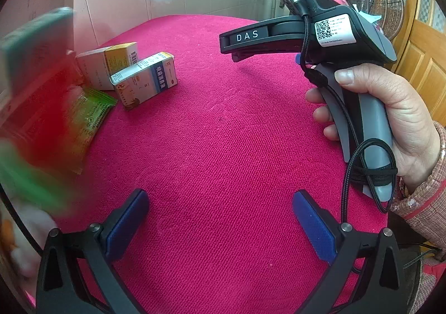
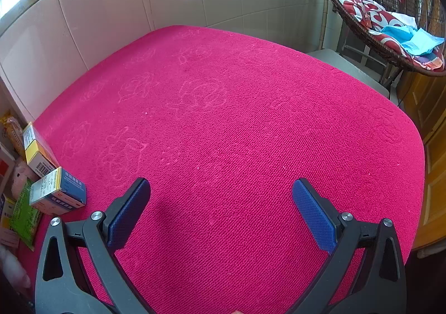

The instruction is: Organize objects

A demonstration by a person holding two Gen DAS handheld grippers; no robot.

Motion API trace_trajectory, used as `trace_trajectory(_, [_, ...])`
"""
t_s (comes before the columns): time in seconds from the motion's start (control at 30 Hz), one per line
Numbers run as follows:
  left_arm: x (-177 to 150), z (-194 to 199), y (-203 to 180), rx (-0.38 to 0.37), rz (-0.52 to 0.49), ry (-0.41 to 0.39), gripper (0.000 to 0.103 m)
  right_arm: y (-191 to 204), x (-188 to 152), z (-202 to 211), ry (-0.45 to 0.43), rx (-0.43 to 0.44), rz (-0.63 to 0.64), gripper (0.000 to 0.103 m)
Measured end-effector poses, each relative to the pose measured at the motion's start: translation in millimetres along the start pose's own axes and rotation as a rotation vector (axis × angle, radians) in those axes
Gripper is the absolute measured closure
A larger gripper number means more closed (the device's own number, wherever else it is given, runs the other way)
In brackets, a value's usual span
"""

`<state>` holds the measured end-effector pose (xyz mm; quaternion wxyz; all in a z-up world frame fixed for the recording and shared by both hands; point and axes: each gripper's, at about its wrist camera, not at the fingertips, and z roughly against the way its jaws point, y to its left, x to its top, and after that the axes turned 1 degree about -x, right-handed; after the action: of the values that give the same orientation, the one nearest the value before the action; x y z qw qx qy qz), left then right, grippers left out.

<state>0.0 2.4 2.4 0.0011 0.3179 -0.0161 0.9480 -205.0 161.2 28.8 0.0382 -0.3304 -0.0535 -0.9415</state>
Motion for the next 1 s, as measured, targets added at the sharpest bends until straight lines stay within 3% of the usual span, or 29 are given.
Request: trace_trajectory(1.0, [4.5, 2.5, -2.4, -0.001, 0.0, 0.0, 0.0, 0.4, 0.1, -3.2, 0.005, -0.016, 0.011, 0.0])
